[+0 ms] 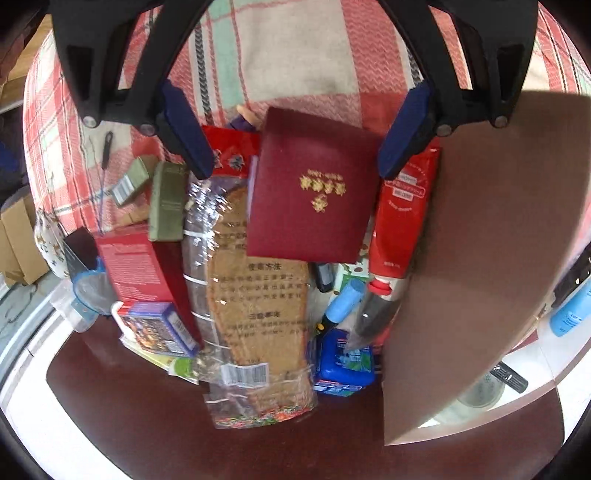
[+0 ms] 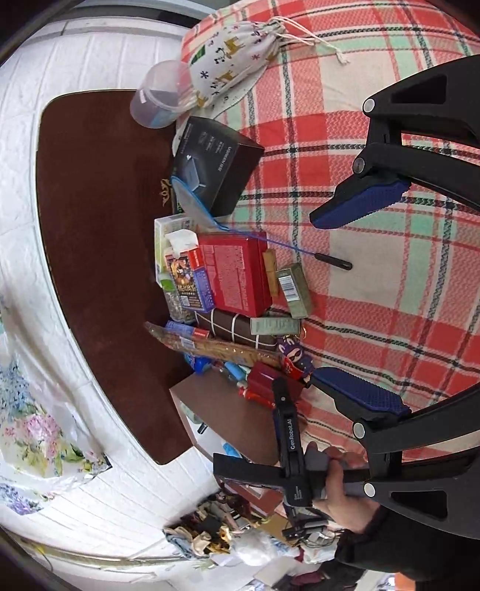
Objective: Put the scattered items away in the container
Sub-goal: 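Grasp the red gift box with the left gripper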
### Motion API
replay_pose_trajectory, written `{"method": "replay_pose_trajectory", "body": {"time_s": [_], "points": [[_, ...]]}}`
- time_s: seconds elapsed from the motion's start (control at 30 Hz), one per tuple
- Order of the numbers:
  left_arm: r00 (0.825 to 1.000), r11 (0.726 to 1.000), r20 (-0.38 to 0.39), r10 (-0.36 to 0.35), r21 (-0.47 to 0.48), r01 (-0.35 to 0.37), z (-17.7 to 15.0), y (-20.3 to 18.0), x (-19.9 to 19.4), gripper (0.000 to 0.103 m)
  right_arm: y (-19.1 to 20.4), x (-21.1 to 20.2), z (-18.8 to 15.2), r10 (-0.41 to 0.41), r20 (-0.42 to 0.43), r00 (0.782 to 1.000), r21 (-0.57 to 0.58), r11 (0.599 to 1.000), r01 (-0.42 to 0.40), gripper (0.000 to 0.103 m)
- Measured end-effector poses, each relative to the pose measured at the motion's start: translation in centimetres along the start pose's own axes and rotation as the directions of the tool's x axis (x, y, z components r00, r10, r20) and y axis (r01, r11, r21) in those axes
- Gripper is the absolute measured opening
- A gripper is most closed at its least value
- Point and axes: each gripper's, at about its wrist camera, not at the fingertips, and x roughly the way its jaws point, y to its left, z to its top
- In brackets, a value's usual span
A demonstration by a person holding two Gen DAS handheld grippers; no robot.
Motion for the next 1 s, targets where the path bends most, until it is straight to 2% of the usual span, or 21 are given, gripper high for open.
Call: {"method": "replay_pose_trajectory", "body": {"time_s": [0.13, 0.33, 0.43, 0.47, 0.5, 0.63, 0.8, 1.0], "points": [[1.000, 1.000, 0.014, 0.016, 0.002, -0.016, 0.5, -0.4, 0.4, 0.090, -1.2, 0.8, -0.2, 0.005, -0.014, 1.000, 0.024, 1.000, -0.004, 0.078], [0.997, 0.994, -0.003, 0.080, 0.071, -0.080, 1.4, -1.8, 1.7, 0.090, -2.5, 1.7, -0.6, 0.006, -0.035, 0.999, 0.059, 0.998, -0.004, 0.078], [0.998, 0.998, -0.040, 0.048, 0.031, -0.047, 1.9, -1.3, 2.5, 0.086, -2.7, 1.7, -0.8, 0.006, -0.039, 0.999, 0.062, 0.998, -0.003, 0.078], [0.999, 0.999, -0.045, 0.030, 0.016, -0.029, 1.8, -1.2, 2.4, 0.079, -2.8, 1.7, -1.0, 0.007, -0.040, 0.999, 0.062, 0.998, -0.005, 0.078], [0.999, 1.000, -0.048, 0.013, 0.012, -0.012, 1.8, -1.3, 2.2, 0.076, -2.8, 1.7, -1.0, 0.007, -0.041, 0.999, 0.063, 0.998, -0.004, 0.078], [0.997, 0.997, -0.065, -0.050, 0.052, 0.053, 0.9, -2.7, 1.2, 0.075, -3.3, 1.8, -1.3, 0.010, -0.042, 0.999, 0.085, 0.996, -0.007, 0.078], [0.997, 0.998, -0.055, -0.058, 0.033, 0.060, 0.9, -3.2, 0.8, 0.074, -3.0, 1.9, -1.4, 0.018, -0.045, 0.999, 0.081, 0.997, -0.015, 0.078], [0.998, 0.996, -0.005, -0.070, 0.049, 0.070, 1.1, -3.8, -2.0, 0.074, -3.0, 1.7, -1.6, 0.025, -0.042, 0.999, 0.088, 0.996, -0.021, 0.078]]}}
